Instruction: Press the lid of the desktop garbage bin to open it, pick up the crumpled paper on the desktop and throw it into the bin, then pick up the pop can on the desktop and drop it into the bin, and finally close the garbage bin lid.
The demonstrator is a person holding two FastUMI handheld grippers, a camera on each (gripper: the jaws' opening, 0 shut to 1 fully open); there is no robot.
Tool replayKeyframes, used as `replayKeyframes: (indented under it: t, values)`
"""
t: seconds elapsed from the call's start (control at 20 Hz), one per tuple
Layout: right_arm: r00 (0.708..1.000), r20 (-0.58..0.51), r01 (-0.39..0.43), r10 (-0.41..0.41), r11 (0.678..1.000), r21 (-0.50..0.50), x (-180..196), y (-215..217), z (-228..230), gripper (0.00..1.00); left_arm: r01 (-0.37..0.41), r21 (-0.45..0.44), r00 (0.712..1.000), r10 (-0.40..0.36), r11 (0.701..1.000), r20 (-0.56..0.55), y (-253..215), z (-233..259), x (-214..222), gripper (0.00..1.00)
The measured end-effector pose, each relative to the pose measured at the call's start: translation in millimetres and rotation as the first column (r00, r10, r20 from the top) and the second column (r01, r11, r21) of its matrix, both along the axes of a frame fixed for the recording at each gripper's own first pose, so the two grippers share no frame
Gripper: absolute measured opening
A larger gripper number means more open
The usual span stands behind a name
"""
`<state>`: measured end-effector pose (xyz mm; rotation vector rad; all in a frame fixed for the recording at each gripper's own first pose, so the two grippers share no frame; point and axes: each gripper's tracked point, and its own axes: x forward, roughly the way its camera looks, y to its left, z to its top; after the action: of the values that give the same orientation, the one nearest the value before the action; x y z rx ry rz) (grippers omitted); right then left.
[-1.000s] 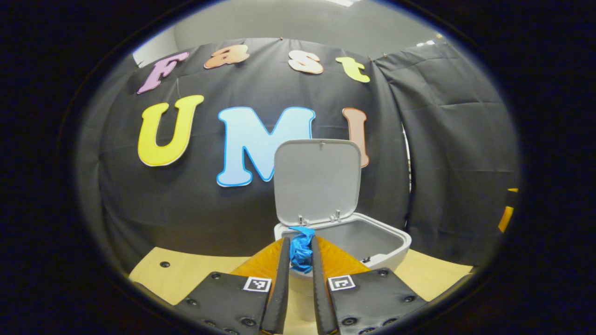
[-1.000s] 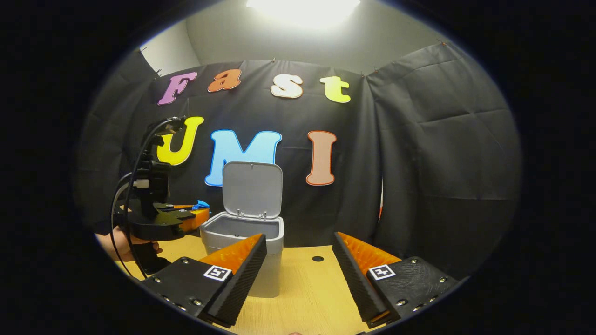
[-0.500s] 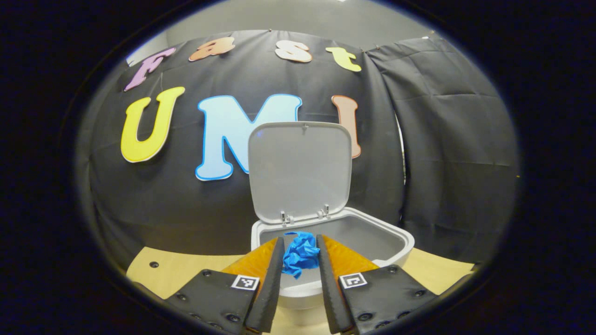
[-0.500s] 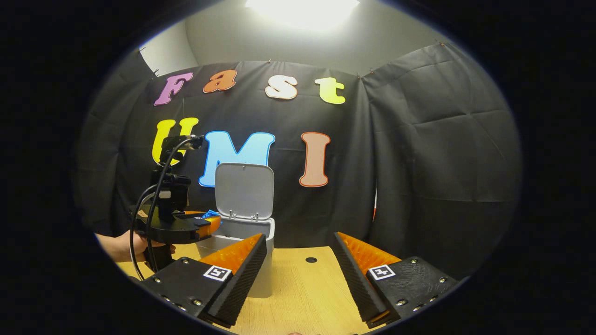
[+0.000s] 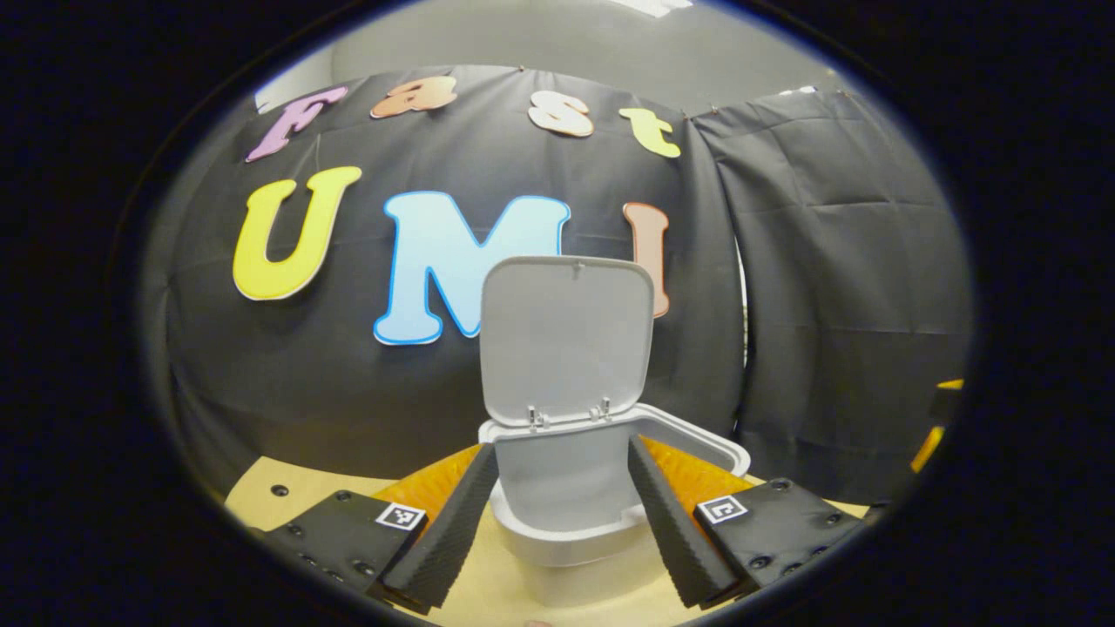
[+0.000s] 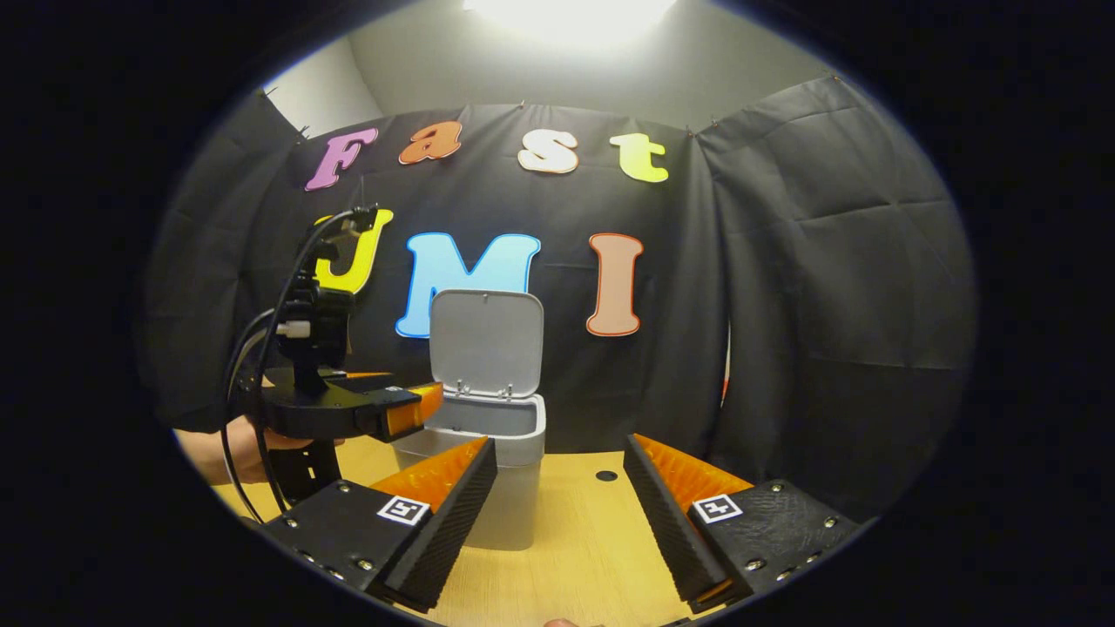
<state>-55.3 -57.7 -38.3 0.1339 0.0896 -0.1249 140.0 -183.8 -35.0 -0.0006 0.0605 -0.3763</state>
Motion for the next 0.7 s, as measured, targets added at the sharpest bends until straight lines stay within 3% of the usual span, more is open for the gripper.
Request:
replayKeyframes:
  t: [0.25, 0.35, 0.6, 0.7]
  values:
    - [0.997, -0.023, -0.078, 0.078, 0.997, 0.029, 1.1, 41.9, -8.1, 0.94, -0.037, -0.025, 0.997, 0.039, 0.999, 0.06, 43.0, 23.6, -34.6, 1.0]
    - [0.993, -0.034, -0.111, 0.112, 0.993, 0.041, 0.2, 60.7, -12.2, 0.94, -0.069, -0.025, 0.995, 0.071, 0.997, 0.073, 65.4, 27.2, -48.9, 0.94]
    - [0.975, -0.066, -0.206, 0.211, 0.976, 0.07, -3.4, 109.0, -22.5, 0.94, -0.136, -0.031, 0.985, 0.139, 0.99, 0.103, 116.1, 32.7, -83.0, 1.0]
    - [0.964, -0.095, -0.243, 0.249, 0.967, 0.073, -6.2, 127.5, -33.9, 0.94, -0.163, -0.032, 0.982, 0.165, 0.986, 0.097, 134.0, 27.7, -96.6, 0.94]
